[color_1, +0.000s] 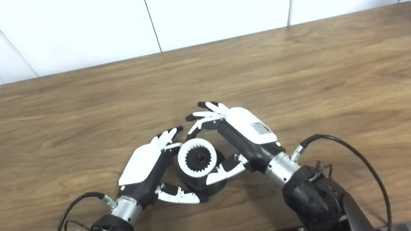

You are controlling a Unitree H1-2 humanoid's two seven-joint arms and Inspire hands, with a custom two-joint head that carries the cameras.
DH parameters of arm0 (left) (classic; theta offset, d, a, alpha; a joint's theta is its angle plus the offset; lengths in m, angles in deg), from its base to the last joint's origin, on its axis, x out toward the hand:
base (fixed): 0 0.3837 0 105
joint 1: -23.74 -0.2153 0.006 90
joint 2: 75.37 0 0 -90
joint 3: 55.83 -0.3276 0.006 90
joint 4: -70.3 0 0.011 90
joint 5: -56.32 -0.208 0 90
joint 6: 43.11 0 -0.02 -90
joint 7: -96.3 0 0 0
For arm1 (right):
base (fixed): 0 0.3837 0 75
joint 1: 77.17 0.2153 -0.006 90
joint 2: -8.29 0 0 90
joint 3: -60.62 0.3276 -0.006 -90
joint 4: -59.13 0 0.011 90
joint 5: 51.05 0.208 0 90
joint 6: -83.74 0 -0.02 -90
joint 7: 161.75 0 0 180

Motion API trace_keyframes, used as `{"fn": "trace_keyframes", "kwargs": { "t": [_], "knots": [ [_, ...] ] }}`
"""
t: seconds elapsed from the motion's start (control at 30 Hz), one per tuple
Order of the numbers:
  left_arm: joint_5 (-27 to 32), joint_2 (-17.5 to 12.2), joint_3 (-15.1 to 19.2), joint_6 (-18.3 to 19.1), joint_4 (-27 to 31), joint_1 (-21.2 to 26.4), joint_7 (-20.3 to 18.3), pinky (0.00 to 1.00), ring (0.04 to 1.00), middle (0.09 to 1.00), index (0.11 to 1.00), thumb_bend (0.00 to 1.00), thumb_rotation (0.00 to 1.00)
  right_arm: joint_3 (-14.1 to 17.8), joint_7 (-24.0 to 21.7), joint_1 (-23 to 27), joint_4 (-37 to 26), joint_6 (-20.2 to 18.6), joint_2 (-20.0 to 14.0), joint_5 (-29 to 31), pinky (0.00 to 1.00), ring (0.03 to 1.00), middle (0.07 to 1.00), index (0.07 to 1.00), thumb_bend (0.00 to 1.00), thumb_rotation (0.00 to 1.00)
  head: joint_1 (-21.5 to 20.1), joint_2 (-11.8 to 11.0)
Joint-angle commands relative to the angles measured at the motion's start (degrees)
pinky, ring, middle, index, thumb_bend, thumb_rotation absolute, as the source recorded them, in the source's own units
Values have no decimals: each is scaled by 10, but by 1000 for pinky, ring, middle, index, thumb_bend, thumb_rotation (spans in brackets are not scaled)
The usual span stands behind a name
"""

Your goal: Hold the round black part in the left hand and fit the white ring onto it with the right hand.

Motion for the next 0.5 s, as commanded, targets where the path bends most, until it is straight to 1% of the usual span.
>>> {"fn": "trace_keyframes", "kwargs": {
  "t": [0.0, 0.17, 0.33, 0.47],
  "knots": [
    [0, -2, 0, -3, 18, 13, 7, 1000, 1000, 1000, 641, 1000, 389, 7, 7, 19, -12, 9, 2, 4, 1000, 967, 845, 481, 520, 145, -1, 1],
    [-1, -4, 1, -1, 21, 14, 3, 1000, 1000, 1000, 645, 1000, 394, 10, 1, 12, -19, 3, -1, 4, 1000, 961, 841, 481, 521, 144, -5, 3],
    [-2, -7, 1, -2, 22, 16, 1, 1000, 1000, 1000, 646, 1000, 406, 14, 6, 5, -13, 15, -5, 7, 1000, 960, 839, 481, 521, 144, -6, 4],
    [-5, -8, 1, -2, 22, 18, 0, 1000, 1000, 1000, 646, 1000, 415, 17, 6, 1, -11, 17, -7, 8, 1000, 961, 841, 482, 521, 144, -4, 4]
  ]
}}
